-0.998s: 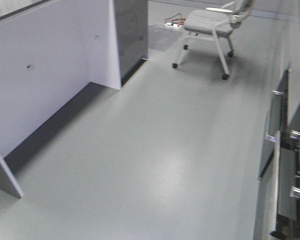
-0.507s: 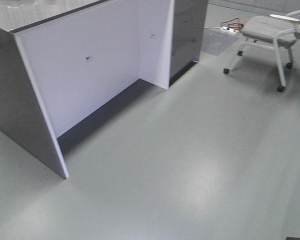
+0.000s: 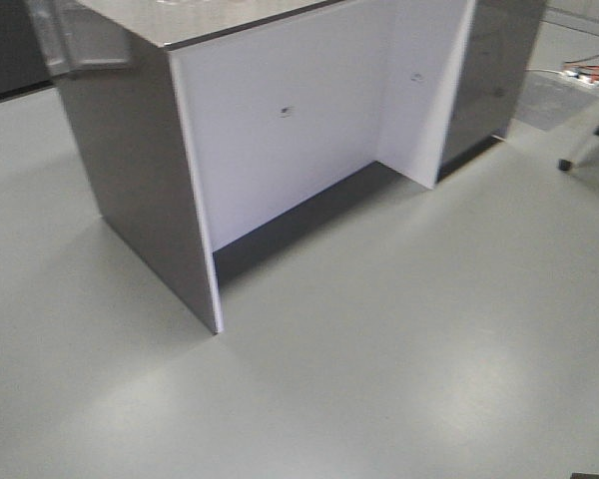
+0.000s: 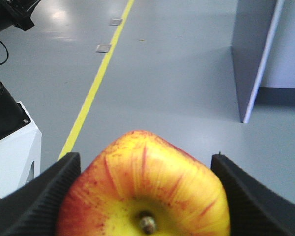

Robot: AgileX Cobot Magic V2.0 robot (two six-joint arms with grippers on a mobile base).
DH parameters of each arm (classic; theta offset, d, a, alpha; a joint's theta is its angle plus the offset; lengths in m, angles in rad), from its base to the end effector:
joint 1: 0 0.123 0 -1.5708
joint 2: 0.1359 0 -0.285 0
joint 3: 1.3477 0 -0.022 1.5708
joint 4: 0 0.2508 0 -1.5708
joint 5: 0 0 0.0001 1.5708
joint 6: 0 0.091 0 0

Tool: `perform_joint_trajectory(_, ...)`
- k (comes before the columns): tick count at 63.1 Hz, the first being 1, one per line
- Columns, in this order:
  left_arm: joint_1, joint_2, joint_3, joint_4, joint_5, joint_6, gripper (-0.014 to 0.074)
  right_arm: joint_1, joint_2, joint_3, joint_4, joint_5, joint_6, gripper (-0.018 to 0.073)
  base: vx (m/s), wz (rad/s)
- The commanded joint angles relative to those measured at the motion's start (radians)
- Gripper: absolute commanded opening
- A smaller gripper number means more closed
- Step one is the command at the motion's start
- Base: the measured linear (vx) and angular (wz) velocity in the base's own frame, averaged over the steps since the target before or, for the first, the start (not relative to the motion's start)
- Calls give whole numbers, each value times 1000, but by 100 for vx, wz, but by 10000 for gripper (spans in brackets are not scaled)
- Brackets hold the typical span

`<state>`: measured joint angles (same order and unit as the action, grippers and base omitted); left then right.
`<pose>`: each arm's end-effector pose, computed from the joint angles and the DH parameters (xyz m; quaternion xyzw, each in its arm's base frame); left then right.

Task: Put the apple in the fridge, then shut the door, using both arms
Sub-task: 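Drive away from the counter holding the apple in the right gripper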

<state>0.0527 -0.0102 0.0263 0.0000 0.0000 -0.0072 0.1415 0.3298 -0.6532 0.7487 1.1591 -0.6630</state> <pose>0.0566 0.0030 0.2049 -0.0204 0.6812 0.0166 0.7316 0.0160 0.0596 0.3297 -0.3338 0.7852 0.2574 0.4537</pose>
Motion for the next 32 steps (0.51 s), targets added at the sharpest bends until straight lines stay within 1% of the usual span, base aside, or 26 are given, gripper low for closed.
perform_joint_trajectory(1, -3, -15, 22, 0, -77, -10, -6, 1, 10, -24, 53, -47, -5, 369, -1, 46)
perform_joint_trajectory(17, -3, -15, 22, 0, -77, -10, -6, 1, 10, -24, 53, -47, -5, 369, -1, 49)
perform_joint_trajectory(32, -3, -15, 22, 0, -77, -10, -6, 1, 10, -24, 53, -47, -5, 369, -2, 56)
